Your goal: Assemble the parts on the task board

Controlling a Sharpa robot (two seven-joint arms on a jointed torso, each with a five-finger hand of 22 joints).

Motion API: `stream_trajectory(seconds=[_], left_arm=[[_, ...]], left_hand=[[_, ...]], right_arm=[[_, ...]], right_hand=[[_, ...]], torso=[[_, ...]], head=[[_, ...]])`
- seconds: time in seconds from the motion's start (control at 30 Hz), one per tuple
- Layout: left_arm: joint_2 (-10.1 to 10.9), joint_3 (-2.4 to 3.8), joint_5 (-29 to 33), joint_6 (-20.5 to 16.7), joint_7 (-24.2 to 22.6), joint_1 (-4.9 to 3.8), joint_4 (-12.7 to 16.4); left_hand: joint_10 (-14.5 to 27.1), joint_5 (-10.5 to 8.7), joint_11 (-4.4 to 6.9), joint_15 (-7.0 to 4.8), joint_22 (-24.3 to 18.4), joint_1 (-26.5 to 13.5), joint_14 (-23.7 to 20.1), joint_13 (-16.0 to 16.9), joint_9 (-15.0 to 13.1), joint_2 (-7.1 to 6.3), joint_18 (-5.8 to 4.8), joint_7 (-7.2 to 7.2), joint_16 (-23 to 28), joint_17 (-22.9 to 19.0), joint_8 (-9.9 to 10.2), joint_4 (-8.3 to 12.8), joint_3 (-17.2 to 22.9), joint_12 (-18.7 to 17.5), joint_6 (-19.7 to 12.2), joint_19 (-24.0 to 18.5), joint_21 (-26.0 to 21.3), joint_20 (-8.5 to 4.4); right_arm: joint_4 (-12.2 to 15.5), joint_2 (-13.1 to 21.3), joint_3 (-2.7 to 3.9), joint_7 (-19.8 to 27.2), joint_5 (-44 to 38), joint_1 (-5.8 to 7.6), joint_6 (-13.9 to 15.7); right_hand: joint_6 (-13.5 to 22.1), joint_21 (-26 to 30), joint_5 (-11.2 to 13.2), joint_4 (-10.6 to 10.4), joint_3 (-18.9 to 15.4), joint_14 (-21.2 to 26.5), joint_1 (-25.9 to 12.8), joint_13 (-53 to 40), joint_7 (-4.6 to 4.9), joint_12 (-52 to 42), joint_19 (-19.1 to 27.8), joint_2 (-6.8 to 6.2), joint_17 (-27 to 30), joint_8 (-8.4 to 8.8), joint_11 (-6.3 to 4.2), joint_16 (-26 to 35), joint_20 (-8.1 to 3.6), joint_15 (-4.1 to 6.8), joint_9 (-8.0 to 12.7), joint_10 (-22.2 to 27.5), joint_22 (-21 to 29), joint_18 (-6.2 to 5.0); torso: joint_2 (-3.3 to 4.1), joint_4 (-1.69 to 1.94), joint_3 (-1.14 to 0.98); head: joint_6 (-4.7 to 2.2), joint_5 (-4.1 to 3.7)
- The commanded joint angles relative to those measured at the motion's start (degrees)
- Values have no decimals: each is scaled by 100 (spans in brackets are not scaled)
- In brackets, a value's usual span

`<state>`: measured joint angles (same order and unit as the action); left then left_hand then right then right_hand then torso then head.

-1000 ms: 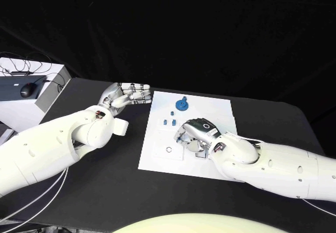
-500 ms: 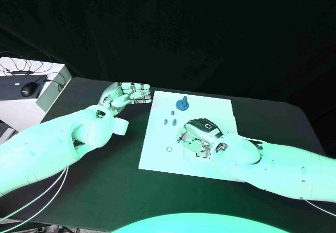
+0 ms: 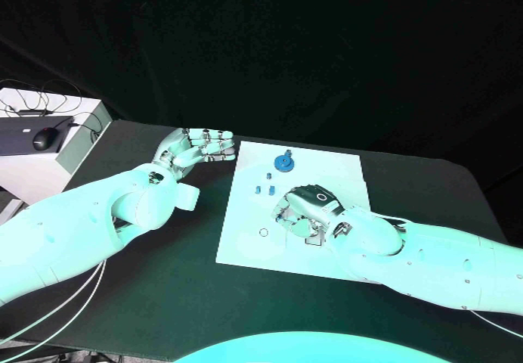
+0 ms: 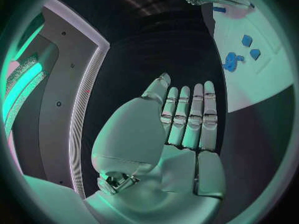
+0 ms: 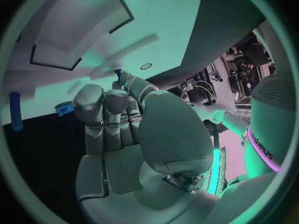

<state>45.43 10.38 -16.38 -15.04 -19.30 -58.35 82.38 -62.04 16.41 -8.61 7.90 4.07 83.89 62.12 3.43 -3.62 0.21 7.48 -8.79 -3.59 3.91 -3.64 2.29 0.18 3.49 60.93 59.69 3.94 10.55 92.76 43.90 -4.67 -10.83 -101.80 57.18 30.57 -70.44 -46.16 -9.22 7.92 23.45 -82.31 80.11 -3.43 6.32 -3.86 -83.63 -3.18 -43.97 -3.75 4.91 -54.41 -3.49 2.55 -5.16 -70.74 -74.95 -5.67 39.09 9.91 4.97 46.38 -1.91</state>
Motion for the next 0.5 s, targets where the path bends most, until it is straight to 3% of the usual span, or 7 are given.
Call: stream_trajectory(seconds=[0.03,0.4,0.5], left_arm=[[1,5,-23,54,-17,2,15],[14,5,-23,63,-7,2,28],[17,5,-23,68,-3,2,31]], left_hand=[[35,15,7,1,-7,-45,-21,-6,8,2,68,-13,14,-6,13,27,-5,-12,26,-14,6,42],[35,15,7,1,-7,-45,-21,-6,8,2,68,-13,14,-6,13,27,-5,-12,26,-14,6,42],[39,16,6,4,-8,-55,-27,-6,9,1,71,-12,14,-6,14,30,-15,-11,22,-17,5,47]], right_arm=[[-3,-11,0,58,-57,-6,-68],[-87,-56,-5,2,-46,-6,-292],[-124,-76,-11,21,-15,-7,-311]], right_hand=[[-35,4,-19,18,19,16,42,-66,4,-33,-382,31,6,7,-286,-28,-59,40,5,-520,-576,-99],[11,91,-26,1,-6,31,10,-57,21,-15,-370,33,36,16,-274,-26,-53,32,17,-480,-555,-112],[182,143,-193,-54,-172,29,-61,-39,57,1,-370,-38,52,17,-244,-14,-33,8,61,-382,-541,-123]], torso=[[-1,-1,1],[2,-5,-2],[4,-5,-4]], head=[[6,7],[7,-6],[14,-1]])
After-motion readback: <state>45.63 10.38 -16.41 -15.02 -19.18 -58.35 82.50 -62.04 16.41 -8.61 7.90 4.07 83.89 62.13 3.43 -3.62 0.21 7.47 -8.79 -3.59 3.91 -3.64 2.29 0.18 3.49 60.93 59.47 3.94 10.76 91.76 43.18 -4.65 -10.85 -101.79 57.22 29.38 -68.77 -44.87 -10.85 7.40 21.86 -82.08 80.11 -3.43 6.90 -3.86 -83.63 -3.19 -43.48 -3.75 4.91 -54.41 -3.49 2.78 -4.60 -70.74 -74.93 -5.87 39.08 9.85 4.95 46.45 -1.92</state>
